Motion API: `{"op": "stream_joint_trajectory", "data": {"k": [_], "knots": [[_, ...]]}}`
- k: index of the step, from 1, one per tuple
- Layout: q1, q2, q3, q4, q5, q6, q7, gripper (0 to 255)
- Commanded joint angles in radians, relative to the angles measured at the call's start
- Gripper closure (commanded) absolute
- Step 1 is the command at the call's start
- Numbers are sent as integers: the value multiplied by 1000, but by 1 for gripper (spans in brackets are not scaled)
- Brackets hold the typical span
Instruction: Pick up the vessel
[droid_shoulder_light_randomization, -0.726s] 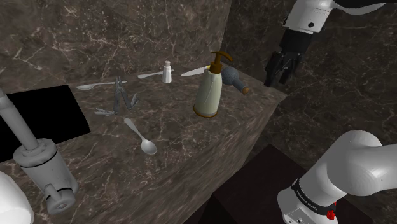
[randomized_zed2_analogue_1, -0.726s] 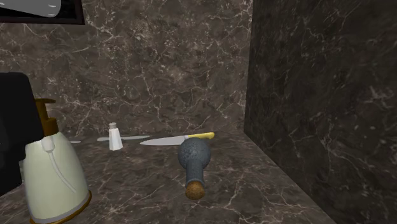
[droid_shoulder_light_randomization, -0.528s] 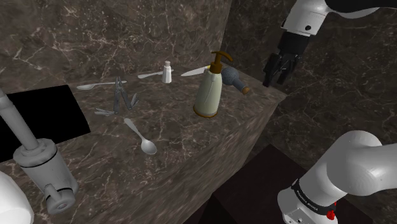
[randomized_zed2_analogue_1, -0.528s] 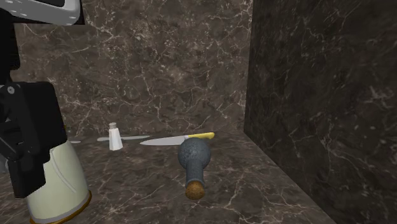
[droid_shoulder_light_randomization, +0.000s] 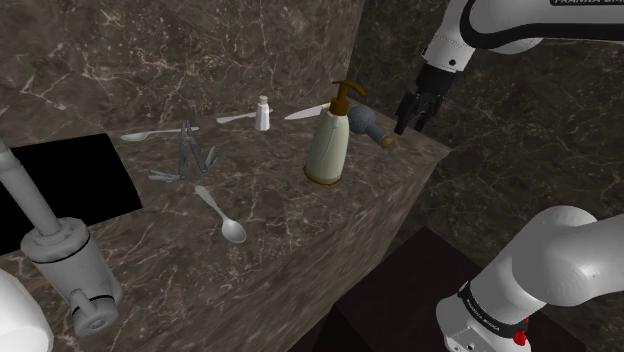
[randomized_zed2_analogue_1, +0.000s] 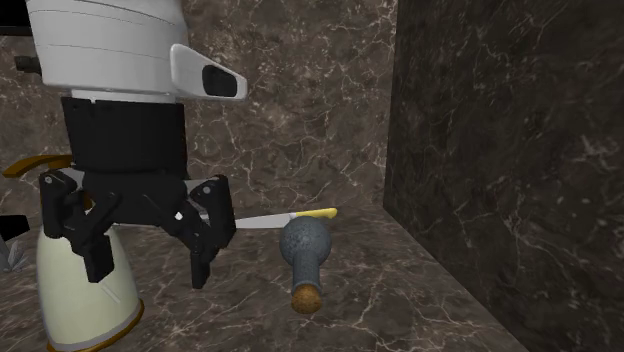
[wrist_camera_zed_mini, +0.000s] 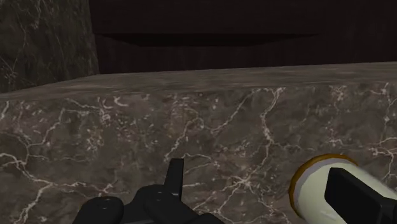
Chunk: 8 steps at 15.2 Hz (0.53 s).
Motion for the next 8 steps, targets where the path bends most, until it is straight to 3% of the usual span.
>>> {"op": "stream_joint_trajectory", "data": {"k": [1, 8], "knots": [[-8, 47, -30, 12, -10, 54, -41, 0], [-18, 247, -126, 81, -2, 240, -180, 0]]}}
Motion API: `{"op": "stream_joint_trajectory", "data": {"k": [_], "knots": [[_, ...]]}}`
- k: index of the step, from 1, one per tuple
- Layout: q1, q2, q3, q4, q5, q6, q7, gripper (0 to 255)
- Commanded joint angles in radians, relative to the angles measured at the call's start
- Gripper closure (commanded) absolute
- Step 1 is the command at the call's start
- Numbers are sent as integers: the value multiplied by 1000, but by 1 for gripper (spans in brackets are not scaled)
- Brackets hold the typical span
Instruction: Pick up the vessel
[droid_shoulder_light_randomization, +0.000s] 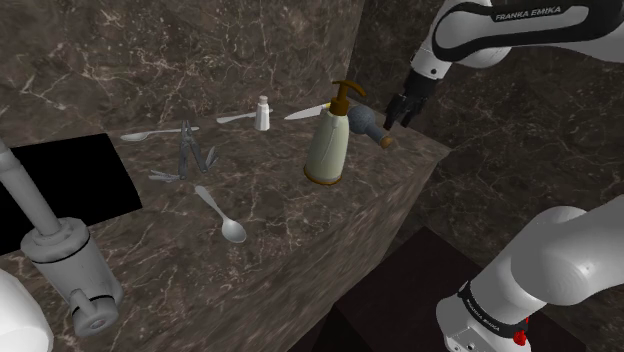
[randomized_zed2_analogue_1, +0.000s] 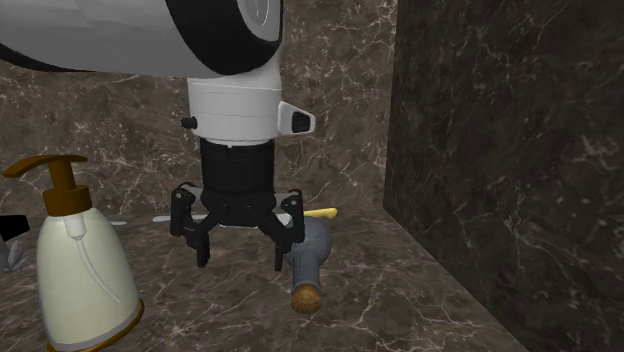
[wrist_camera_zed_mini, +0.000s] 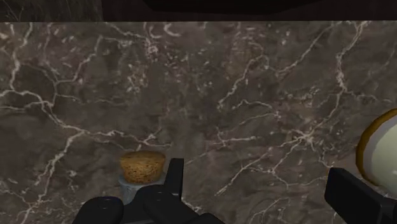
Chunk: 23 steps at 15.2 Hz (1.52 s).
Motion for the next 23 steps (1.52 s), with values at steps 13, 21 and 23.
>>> {"op": "stream_joint_trajectory", "data": {"k": [13, 21, 23], "knots": [[-9, 406, -123, 237, 162, 235, -274, 0], [-9, 436, -122, 193, 185, 305, -296, 255], [-9, 436, -122, 193, 185, 305, -296, 255]]}}
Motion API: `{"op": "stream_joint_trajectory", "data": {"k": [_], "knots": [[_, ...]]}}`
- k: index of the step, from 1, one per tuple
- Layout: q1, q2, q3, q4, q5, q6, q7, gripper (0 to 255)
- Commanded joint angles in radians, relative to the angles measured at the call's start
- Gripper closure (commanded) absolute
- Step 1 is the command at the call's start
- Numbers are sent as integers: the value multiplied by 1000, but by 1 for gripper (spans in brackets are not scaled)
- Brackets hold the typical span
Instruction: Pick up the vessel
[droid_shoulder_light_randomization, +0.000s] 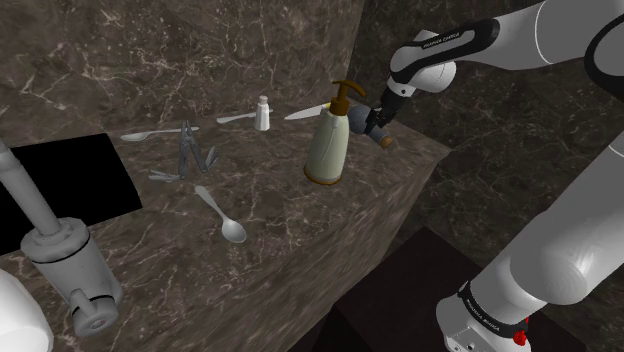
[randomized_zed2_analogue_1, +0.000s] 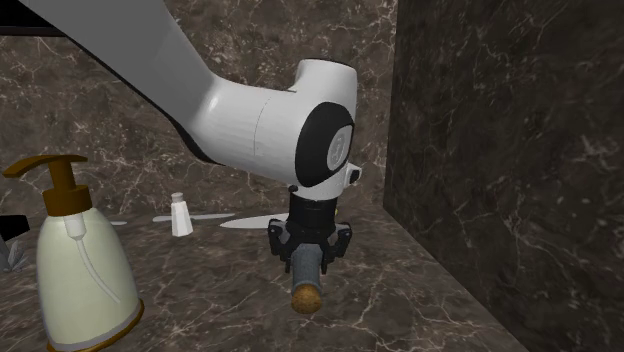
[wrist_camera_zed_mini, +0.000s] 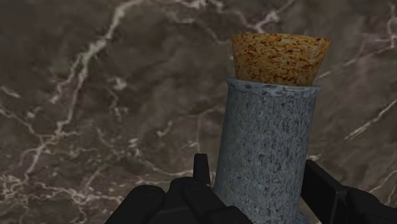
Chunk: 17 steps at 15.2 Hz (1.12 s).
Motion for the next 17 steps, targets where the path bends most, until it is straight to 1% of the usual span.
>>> {"op": "stream_joint_trajectory", "data": {"k": [1, 7, 17], "knots": [[0, 1, 0, -1, 0, 1, 0, 255], [0, 2, 0, 0, 0, 1, 0, 255], [0, -47, 0, 82, -36, -125, 38, 255]]}}
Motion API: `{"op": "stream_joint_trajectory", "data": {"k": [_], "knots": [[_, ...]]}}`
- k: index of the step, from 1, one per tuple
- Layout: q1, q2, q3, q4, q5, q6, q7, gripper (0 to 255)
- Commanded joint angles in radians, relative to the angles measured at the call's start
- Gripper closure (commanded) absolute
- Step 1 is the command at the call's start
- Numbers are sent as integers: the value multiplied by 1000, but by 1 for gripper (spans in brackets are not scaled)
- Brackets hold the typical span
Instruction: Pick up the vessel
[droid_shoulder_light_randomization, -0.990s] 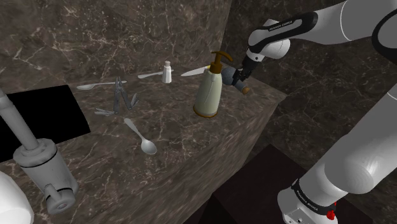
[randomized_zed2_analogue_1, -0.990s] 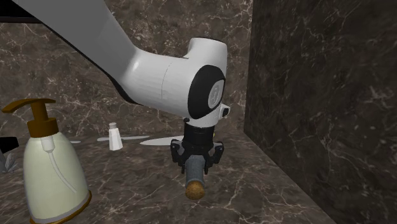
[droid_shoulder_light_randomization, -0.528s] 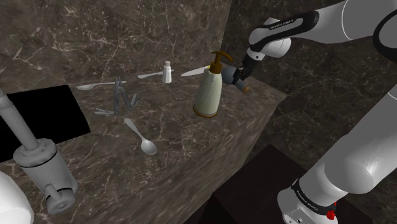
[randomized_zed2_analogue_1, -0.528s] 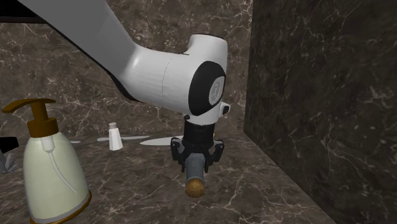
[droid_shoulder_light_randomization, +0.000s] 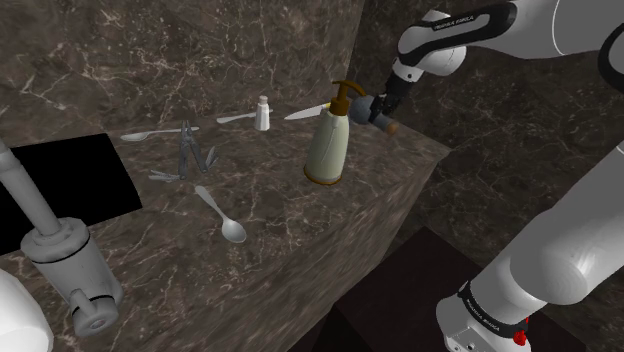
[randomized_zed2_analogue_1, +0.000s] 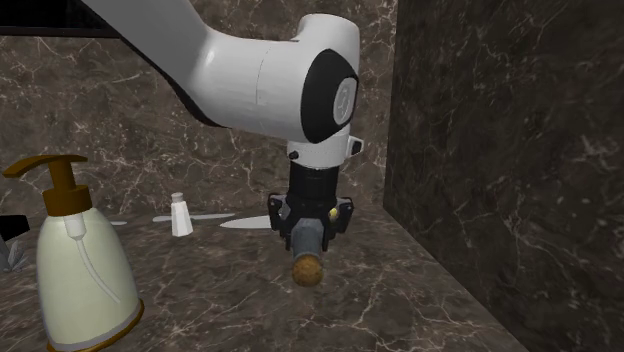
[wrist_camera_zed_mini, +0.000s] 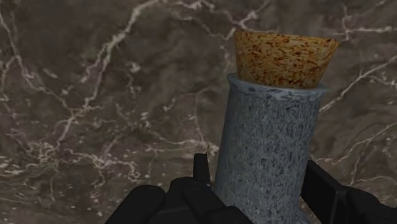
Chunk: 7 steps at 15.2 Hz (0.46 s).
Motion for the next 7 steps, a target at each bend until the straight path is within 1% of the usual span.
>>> {"op": "stream_joint_trajectory", "data": {"k": [1, 5, 7], "knots": [[1, -11, 1, 15, -7, -24, 9, 255], [1, -24, 2, 55, -17, -75, 21, 255], [1, -25, 2, 56, -17, -77, 21, 255]]}}
